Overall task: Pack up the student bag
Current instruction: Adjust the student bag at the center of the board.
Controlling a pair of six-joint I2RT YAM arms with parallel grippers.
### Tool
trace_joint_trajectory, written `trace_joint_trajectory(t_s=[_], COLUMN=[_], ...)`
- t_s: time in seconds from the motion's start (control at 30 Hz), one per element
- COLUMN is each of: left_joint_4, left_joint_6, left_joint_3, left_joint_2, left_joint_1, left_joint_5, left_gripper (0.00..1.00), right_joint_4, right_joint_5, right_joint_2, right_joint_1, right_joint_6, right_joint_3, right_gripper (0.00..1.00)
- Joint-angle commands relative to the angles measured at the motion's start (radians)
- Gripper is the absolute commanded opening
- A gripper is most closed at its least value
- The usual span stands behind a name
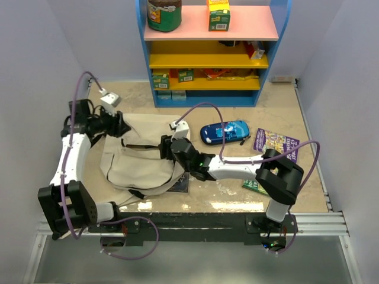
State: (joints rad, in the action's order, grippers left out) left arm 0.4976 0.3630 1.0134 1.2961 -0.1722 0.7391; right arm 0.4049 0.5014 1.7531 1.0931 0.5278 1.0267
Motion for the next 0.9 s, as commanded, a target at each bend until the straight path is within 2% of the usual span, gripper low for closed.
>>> trace_joint_trajectory(t_s=[0.0, 0.1, 0.13, 0.2, 0.23, 0.27, 0.3, 0.37, 0.43, 0.63, 0.87], left_joint_4=[0.055, 0.087, 0.093, 0.108, 0.11, 0.111, 0.111, 0.108, 0.096, 0.01, 0.006], left_joint_6=[0.045, 0.068, 0.071, 0.091, 0.093, 0.097, 0.1, 0.103, 0.091, 0.028, 0.057], left_joint_3=[0.079, 0.083, 0.08, 0.068, 0.065, 0.057, 0.056, 0.053, 0.045, -0.006, -0.032], left_joint_2=[0.04, 0.083, 0.095, 0.127, 0.134, 0.141, 0.146, 0.144, 0.135, 0.086, 0.115], left_joint_1=[-0.189, -0.285, -0.306, -0.361, -0.377, -0.403, -0.412, -0.432, -0.438, -0.443, -0.444], left_joint_5=[0.111, 0.131, 0.138, 0.151, 0.152, 0.152, 0.154, 0.143, 0.112, 0.052, 0.049], left_gripper=[0.51, 0.51, 0.51, 0.51, 0.51, 0.51, 0.51, 0.51, 0.51, 0.51, 0.5], right_joint_4=[-0.029, -0.099, -0.142, -0.217, -0.33, -0.395, -0.455, -0.567, -0.627, -0.598, -0.538], right_joint_5=[-0.038, -0.09, -0.153, -0.194, -0.239, -0.253, -0.276, -0.317, -0.336, -0.382, -0.38], right_joint_2=[0.041, 0.147, 0.178, 0.307, 0.369, 0.426, 0.535, 0.617, 0.7, 0.759, 0.795], right_joint_1=[0.002, 0.002, 0.001, -0.001, 0.001, -0.001, -0.001, -0.001, -0.001, 0.001, 0.002], right_joint_6=[-0.098, -0.19, -0.21, -0.262, -0.278, -0.297, -0.307, -0.316, -0.318, -0.293, -0.266], right_joint_3=[0.176, 0.369, 0.421, 0.623, 0.707, 0.889, 0.973, 1.158, 1.252, 1.233, 1.201], right_gripper=[0.62, 0.68, 0.69, 0.71, 0.71, 0.71, 0.71, 0.7, 0.69, 0.67, 0.65])
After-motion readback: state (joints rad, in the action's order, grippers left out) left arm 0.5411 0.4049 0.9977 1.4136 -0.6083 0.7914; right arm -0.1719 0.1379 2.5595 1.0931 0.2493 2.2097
